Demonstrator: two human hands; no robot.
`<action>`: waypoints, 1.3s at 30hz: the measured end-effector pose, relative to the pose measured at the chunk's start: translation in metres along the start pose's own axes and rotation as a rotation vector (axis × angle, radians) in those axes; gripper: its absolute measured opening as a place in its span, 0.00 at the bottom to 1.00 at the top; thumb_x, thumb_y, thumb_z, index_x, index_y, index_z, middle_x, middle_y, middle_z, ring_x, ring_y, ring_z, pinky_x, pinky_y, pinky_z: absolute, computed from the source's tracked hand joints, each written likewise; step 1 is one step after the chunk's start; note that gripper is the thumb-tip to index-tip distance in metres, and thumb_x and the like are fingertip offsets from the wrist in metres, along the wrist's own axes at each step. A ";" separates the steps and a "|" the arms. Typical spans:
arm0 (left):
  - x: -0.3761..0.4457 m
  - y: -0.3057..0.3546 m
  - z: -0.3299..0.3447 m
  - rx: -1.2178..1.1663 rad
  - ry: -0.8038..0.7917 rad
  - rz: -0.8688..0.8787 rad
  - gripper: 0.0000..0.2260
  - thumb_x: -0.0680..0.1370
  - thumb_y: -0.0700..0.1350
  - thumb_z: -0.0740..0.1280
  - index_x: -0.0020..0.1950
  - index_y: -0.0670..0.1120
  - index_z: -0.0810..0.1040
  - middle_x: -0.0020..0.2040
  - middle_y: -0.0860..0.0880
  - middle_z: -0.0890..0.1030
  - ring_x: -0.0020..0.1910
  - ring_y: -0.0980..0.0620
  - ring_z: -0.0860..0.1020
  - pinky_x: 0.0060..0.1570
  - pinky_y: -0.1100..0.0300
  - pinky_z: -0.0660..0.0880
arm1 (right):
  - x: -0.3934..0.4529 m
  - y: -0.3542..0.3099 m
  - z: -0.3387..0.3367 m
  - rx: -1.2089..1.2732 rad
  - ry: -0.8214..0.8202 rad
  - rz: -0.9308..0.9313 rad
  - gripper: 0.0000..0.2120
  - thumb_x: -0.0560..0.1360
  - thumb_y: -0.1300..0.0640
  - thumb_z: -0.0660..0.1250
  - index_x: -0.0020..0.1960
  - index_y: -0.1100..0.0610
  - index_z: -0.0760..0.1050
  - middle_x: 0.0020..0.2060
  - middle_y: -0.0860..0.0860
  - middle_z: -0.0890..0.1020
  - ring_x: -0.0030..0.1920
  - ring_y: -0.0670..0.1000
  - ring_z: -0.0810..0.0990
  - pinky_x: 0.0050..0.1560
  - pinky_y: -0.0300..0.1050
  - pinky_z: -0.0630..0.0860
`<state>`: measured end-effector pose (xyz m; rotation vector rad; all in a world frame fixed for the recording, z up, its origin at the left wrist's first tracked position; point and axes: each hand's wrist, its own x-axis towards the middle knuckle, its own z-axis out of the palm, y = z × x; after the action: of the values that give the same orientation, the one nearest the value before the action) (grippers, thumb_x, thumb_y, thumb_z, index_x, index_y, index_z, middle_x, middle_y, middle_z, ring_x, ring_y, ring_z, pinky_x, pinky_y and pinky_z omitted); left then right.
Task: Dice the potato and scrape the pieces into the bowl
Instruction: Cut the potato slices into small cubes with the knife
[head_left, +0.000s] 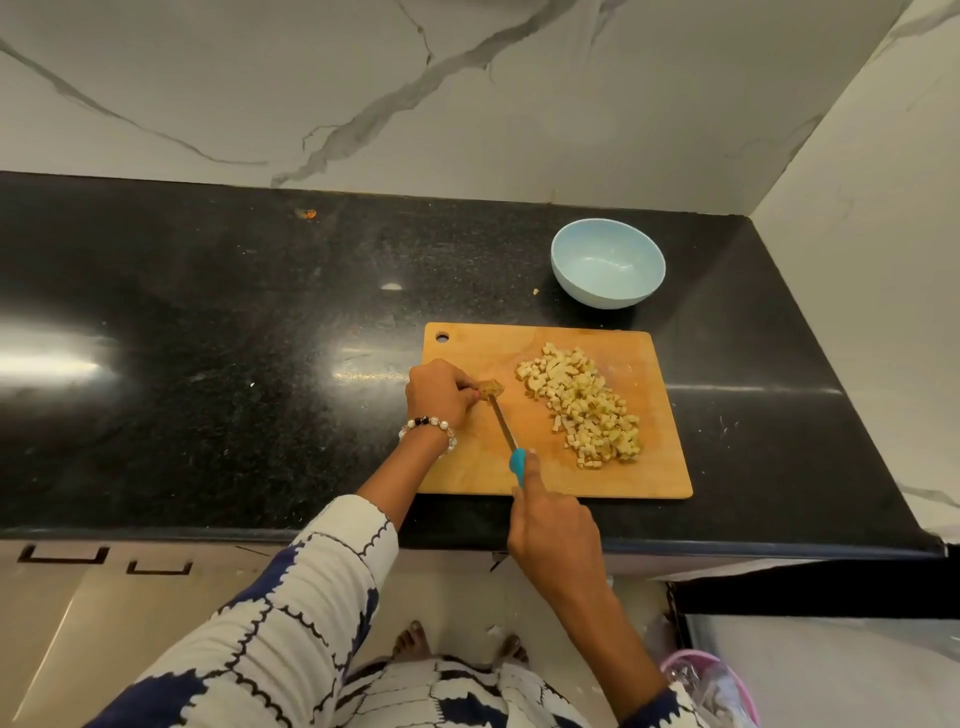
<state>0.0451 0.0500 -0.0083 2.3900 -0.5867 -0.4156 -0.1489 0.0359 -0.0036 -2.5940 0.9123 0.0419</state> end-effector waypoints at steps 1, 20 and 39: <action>0.000 -0.003 -0.001 -0.026 -0.016 0.005 0.08 0.72 0.45 0.72 0.50 0.45 0.84 0.46 0.48 0.85 0.47 0.51 0.80 0.52 0.59 0.76 | 0.001 0.002 -0.002 0.030 0.035 -0.002 0.27 0.80 0.50 0.46 0.77 0.56 0.48 0.35 0.52 0.77 0.33 0.53 0.74 0.33 0.50 0.71; -0.015 -0.012 -0.007 -0.326 0.114 -0.092 0.08 0.75 0.41 0.69 0.52 0.45 0.83 0.49 0.48 0.84 0.49 0.52 0.81 0.57 0.55 0.76 | 0.015 0.012 0.005 -0.182 0.166 0.079 0.32 0.75 0.56 0.64 0.75 0.59 0.57 0.25 0.52 0.73 0.21 0.52 0.68 0.22 0.41 0.59; -0.032 0.000 0.009 -0.036 0.209 -0.082 0.14 0.75 0.44 0.68 0.62 0.47 0.78 0.60 0.44 0.77 0.59 0.45 0.73 0.60 0.55 0.69 | 0.024 0.106 -0.041 0.512 0.434 0.147 0.21 0.78 0.57 0.63 0.70 0.62 0.67 0.49 0.55 0.77 0.44 0.48 0.75 0.43 0.39 0.72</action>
<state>0.0145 0.0614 -0.0099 2.3903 -0.3850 -0.2058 -0.1986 -0.0692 -0.0071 -2.0819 1.0860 -0.6497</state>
